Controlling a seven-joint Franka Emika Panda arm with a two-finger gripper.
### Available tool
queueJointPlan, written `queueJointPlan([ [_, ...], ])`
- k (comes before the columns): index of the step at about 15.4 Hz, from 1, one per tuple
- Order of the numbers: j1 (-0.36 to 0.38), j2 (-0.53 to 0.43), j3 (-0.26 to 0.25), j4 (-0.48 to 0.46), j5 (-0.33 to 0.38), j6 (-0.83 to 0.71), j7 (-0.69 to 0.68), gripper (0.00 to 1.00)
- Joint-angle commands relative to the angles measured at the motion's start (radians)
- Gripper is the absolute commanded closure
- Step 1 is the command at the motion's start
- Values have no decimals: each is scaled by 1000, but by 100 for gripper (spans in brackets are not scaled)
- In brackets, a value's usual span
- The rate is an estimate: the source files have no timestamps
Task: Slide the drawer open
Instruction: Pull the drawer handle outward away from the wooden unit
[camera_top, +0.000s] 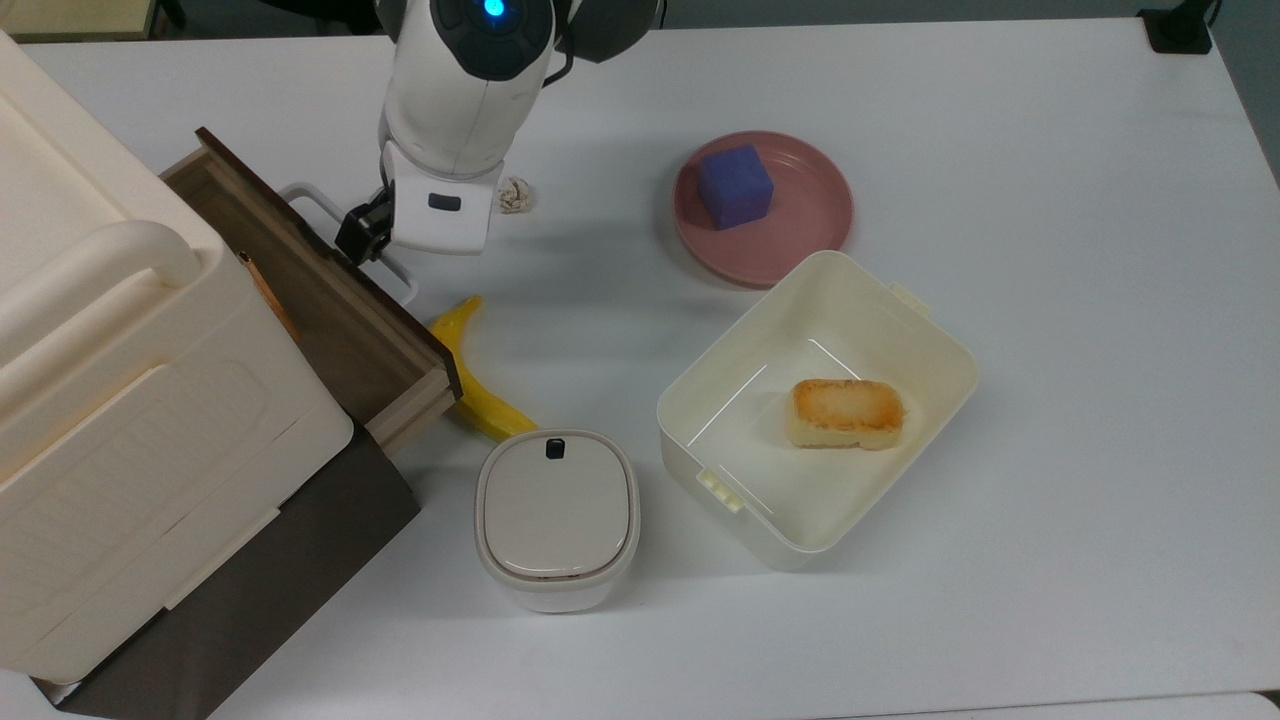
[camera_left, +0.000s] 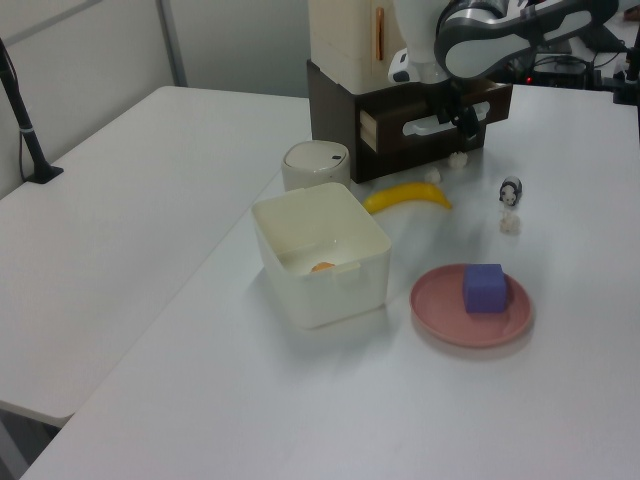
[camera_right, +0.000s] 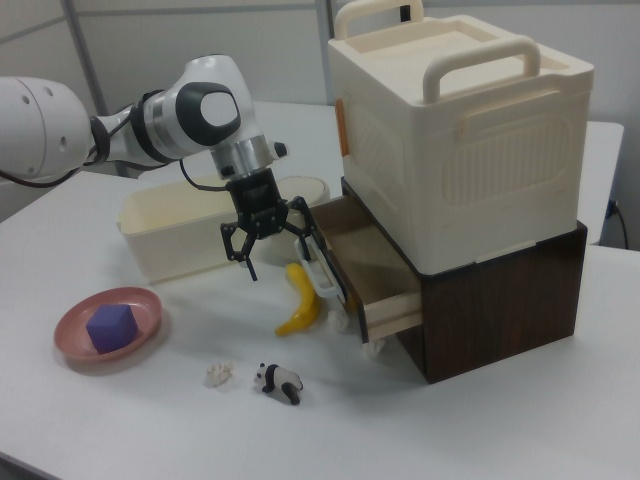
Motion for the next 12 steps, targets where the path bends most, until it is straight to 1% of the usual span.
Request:
queueJointPlan([
  [1,3,-40,44,-26,37,-66,17,0],
  [4,3,-42,59,-27,66,-75,23,0],
  [7,3,-53,62,-23,70,-107,18,0],
  [12,3,-62,62,-22,73,-114,21,0],
])
